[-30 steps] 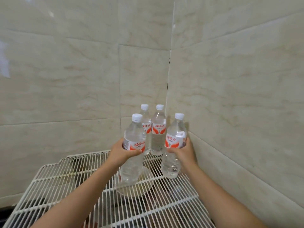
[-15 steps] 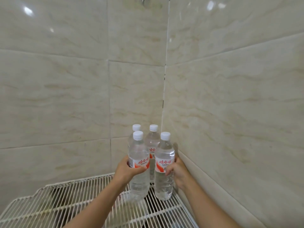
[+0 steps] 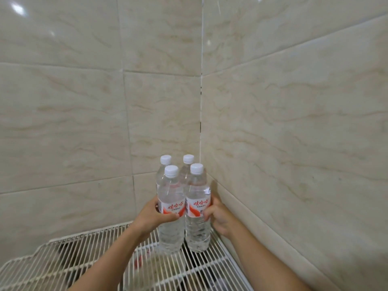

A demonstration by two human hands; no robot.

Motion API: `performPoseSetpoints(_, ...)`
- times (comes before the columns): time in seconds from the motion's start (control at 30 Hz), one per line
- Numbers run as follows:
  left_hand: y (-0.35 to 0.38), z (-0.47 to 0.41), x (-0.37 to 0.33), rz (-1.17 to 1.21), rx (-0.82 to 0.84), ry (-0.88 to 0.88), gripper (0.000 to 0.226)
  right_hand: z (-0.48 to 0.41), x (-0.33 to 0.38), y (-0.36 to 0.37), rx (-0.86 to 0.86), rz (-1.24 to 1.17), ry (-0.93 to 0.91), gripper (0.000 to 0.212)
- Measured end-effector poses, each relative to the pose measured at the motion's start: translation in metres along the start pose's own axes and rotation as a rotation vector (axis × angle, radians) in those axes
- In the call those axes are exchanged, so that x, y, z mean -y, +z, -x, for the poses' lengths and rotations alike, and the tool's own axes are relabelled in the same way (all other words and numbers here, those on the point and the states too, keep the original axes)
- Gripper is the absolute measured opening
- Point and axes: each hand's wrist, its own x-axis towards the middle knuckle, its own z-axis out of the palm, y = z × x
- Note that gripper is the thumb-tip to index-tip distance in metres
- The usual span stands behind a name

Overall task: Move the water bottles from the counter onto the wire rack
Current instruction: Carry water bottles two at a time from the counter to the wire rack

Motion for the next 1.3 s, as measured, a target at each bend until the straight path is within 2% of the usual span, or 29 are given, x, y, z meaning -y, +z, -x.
performPoseSetpoints(0.1, 0.003, 0.003, -0.002, 0.007, 0.003, 0.001, 0.051, 0.006, -0.003, 0.003, -0.037, 0.037, -0.016, 0.068)
performPoseSetpoints(0.4, 0.009, 0.025, 0.005, -0.068, -0.142, 0.022, 0.071, 0.041, -0.014, 0.025, -0.313, 0.178, -0.067, 0.085)
performPoseSetpoints(0.53, 0.000, 0.045, 0.010, -0.140, -0.198, -0.035, 0.079, 0.041, -0.031, 0.033, -0.516, 0.244, -0.071, 0.094)
performPoseSetpoints(0.63, -0.014, 0.064, 0.016, -0.214, -0.226, -0.066, 0.077, 0.051, -0.036, 0.047, -0.622, 0.418, -0.155, 0.087)
performPoseSetpoints(0.73, -0.034, 0.087, 0.021, -0.260, -0.262, -0.095, 0.074, 0.072, -0.036, 0.065, -0.685, 0.633, -0.331, 0.078)
performPoseSetpoints(0.9, -0.069, 0.125, 0.023, -0.299, -0.303, -0.101, 0.068, 0.094, -0.041, 0.104, -0.443, 0.928, -0.453, 0.066)
performPoseSetpoints(1.03, -0.097, 0.156, 0.029, -0.375, -0.373, -0.108, 0.052, 0.103, -0.039, 0.134, -0.109, 1.137, -0.441, 0.064)
performPoseSetpoints(1.13, -0.117, 0.183, 0.034, -0.645, -0.415, -0.096, 0.047, 0.108, -0.041, 0.160, 0.133, 1.307, -0.445, 0.061)
performPoseSetpoints(1.23, -0.132, 0.224, 0.037, -0.972, -0.451, -0.107, 0.051, 0.116, -0.049, 0.183, 0.275, 1.393, -0.469, 0.060)
performPoseSetpoints(1.3, -0.135, 0.255, 0.041, -1.036, -0.508, -0.169, 0.050, 0.127, -0.052, 0.195, 0.345, 1.407, -0.482, 0.061)
